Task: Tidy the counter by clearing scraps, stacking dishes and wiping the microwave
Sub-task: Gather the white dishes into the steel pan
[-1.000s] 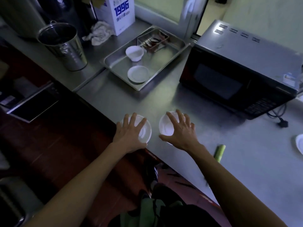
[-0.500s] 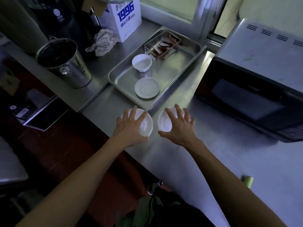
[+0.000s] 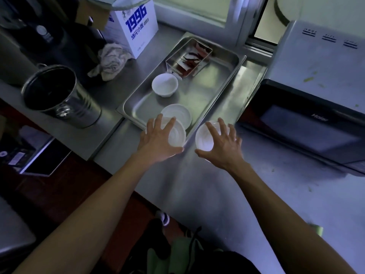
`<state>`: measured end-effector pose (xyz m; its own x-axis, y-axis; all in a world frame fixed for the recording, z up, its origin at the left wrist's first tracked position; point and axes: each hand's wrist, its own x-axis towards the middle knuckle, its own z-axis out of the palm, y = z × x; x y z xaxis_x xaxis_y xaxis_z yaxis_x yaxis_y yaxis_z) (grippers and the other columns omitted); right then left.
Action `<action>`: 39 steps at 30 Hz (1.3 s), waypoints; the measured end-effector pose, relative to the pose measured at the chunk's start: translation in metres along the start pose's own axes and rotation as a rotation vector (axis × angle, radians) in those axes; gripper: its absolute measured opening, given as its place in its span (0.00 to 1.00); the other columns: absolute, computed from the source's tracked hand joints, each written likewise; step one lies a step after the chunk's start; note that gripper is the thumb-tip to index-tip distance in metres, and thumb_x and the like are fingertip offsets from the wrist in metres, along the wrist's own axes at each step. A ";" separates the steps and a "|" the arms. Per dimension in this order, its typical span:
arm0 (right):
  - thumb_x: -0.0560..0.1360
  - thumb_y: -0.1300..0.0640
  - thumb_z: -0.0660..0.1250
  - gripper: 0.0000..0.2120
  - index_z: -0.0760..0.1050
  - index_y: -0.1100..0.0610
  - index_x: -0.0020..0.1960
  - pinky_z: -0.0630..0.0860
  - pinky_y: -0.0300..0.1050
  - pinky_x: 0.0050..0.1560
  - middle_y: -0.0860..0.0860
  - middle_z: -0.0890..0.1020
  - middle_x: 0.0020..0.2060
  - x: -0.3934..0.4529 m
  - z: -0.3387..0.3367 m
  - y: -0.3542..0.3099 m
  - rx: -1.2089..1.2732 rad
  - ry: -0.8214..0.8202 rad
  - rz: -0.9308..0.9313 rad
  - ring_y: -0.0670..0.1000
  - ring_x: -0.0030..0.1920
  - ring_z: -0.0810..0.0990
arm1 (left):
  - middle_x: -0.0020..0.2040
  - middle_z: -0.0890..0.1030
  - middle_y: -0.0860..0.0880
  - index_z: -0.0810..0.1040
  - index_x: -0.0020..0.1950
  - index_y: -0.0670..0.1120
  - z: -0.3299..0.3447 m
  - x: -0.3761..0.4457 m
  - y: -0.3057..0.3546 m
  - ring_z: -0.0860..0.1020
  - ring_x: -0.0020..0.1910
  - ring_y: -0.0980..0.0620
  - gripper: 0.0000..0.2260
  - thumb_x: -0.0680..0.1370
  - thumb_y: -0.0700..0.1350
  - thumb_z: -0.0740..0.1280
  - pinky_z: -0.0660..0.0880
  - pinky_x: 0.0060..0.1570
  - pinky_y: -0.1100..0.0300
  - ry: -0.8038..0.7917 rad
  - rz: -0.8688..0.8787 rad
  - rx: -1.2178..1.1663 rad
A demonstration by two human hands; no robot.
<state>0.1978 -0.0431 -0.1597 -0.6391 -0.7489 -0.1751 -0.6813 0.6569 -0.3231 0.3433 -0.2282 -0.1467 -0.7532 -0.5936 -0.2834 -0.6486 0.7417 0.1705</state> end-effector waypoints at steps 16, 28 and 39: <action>0.64 0.28 0.69 0.48 0.52 0.40 0.78 0.62 0.70 0.68 0.52 0.52 0.79 0.044 0.015 -0.044 0.021 0.056 0.369 0.64 0.76 0.53 | 0.79 0.47 0.49 0.47 0.77 0.61 0.013 0.139 -0.033 0.47 0.77 0.37 0.49 0.63 0.71 0.70 0.58 0.68 0.31 -0.197 0.295 0.002; 0.60 0.23 0.58 0.50 0.54 0.41 0.78 0.63 0.67 0.67 0.52 0.53 0.80 0.052 0.033 -0.064 0.116 0.090 0.511 0.63 0.76 0.54 | 0.81 0.43 0.47 0.46 0.79 0.60 0.037 0.164 -0.020 0.45 0.78 0.37 0.49 0.67 0.70 0.69 0.54 0.72 0.33 -0.274 0.372 0.126; 0.61 0.23 0.59 0.50 0.52 0.41 0.78 0.61 0.67 0.68 0.52 0.52 0.80 0.055 0.033 -0.058 0.131 0.066 0.493 0.62 0.77 0.52 | 0.81 0.40 0.46 0.43 0.79 0.60 0.049 0.171 -0.024 0.42 0.79 0.36 0.51 0.67 0.71 0.70 0.50 0.73 0.32 -0.260 0.381 0.129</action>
<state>0.2135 -0.1251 -0.1812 -0.8972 -0.3431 -0.2782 -0.2455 0.9108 -0.3319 0.2361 -0.3323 -0.2456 -0.8719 -0.1860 -0.4530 -0.3003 0.9338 0.1944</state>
